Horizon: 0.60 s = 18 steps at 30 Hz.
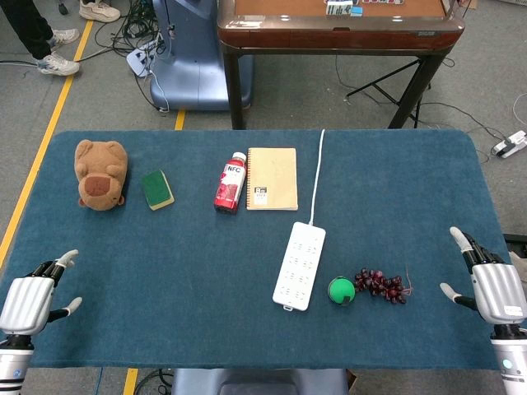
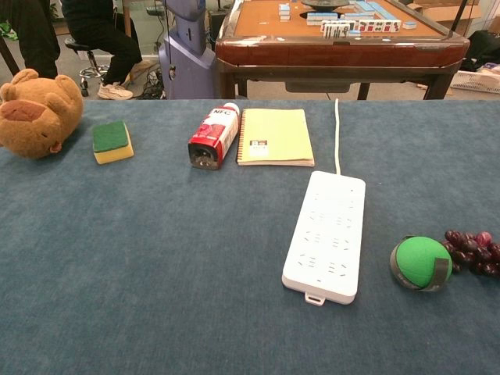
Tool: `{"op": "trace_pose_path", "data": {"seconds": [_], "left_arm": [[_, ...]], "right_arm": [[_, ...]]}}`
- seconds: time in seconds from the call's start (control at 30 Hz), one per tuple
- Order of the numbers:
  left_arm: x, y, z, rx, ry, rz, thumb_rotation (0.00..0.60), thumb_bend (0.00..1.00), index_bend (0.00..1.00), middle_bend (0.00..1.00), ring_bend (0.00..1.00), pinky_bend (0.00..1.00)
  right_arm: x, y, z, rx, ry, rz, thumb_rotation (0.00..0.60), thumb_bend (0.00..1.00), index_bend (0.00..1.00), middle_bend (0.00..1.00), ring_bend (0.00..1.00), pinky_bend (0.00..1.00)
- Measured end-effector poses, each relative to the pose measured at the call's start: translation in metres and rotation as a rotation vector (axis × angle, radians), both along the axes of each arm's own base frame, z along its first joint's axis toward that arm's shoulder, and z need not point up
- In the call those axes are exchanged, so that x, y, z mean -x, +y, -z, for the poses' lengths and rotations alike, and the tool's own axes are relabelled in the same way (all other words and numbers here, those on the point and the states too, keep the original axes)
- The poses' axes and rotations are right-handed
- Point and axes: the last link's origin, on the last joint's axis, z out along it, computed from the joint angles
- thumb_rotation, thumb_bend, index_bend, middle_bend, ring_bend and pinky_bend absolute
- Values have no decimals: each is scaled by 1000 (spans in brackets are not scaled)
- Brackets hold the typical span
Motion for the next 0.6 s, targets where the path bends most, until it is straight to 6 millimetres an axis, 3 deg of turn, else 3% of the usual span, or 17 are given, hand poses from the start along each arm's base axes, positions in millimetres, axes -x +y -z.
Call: {"op": "trace_pose_path", "data": {"seconds": [0.3, 0.47, 0.6], "left_arm": [[0, -1, 0, -2, 0, -8, 600, 170, 200, 330, 318, 569], [1, -2, -3, -16, -12, -14, 600, 170, 203, 330, 318, 569], [0, 0, -5, -21, -29, -8, 600, 170, 211, 330, 318, 569]], "right_arm": [[-6, -2, 13, -51, 5, -13, 600, 13, 125, 242, 307, 486], [-20, -11, 24, -73, 26, -76, 600, 172, 183, 338, 397, 632], [-36, -25, 34, -102, 56, -123, 600, 288, 221, 445, 532, 728]]}}
